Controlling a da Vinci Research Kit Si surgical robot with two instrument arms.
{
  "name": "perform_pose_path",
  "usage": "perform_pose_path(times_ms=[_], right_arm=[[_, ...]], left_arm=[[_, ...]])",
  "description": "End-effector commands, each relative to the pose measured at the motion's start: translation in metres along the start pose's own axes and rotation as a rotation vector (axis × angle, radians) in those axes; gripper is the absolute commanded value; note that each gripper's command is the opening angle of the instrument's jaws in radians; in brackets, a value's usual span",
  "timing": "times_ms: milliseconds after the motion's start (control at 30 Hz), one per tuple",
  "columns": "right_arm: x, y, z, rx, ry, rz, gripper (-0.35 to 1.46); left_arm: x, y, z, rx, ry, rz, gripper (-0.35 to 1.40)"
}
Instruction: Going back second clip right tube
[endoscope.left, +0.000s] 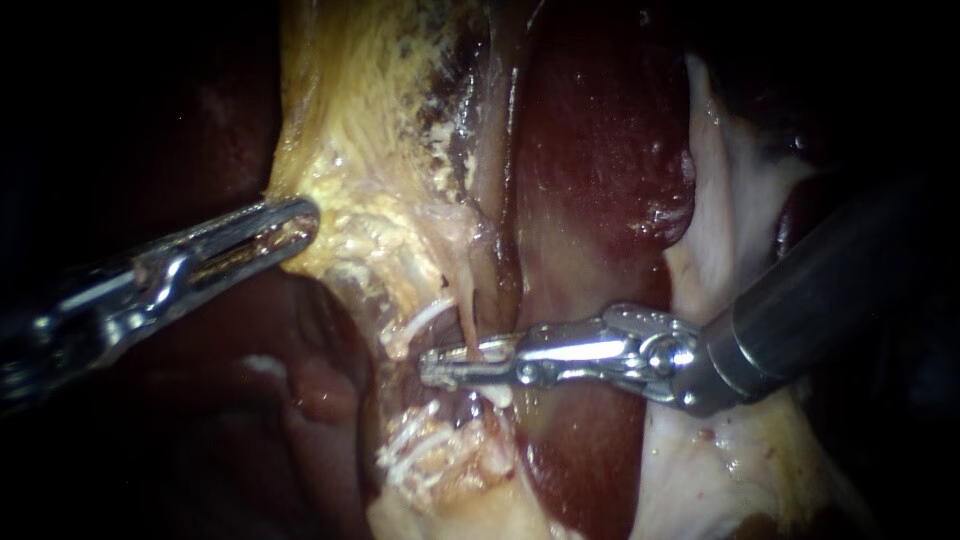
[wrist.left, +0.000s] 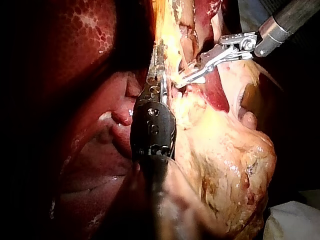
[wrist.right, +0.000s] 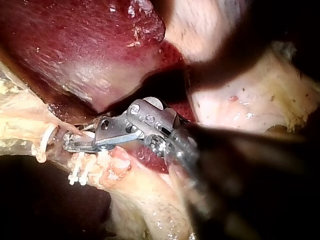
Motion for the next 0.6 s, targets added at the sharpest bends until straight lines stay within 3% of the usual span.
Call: perform_pose_path(times_ms=[33,100,233,333,467,600], right_arm=[[0.0000,0.0000,0.0000,0.000,0.000,-0.001,-0.35],[0.0000,0.0000,0.0000,0.000,0.000,-0.001,-0.35],[0.0000,0.0002,0.0001,-0.001,0.001,0.000,0.26],[0.0003,0.0004,0.0001,-0.019,0.019,-0.064,0.50],[0.0010,0.0011,-0.0002,-0.075,0.065,-0.135,0.60],[0.0014,0.0018,-0.0012,-0.097,0.078,-0.161,0.60]], left_arm=[[0.0000,0.0000,0.0000,0.000,0.000,0.000,-0.35],[0.0000,0.0000,0.0000,-0.001,0.000,0.000,-0.35],[0.0000,0.0000,0.0000,-0.001,0.000,-0.001,-0.35],[0.0000,0.0000,0.0000,-0.001,-0.001,-0.001,-0.35],[0.0000,0.0000,0.0000,-0.002,-0.001,-0.001,-0.35],[0.0000,0.0000,0.0000,-0.002,-0.001,-0.002,-0.35]])
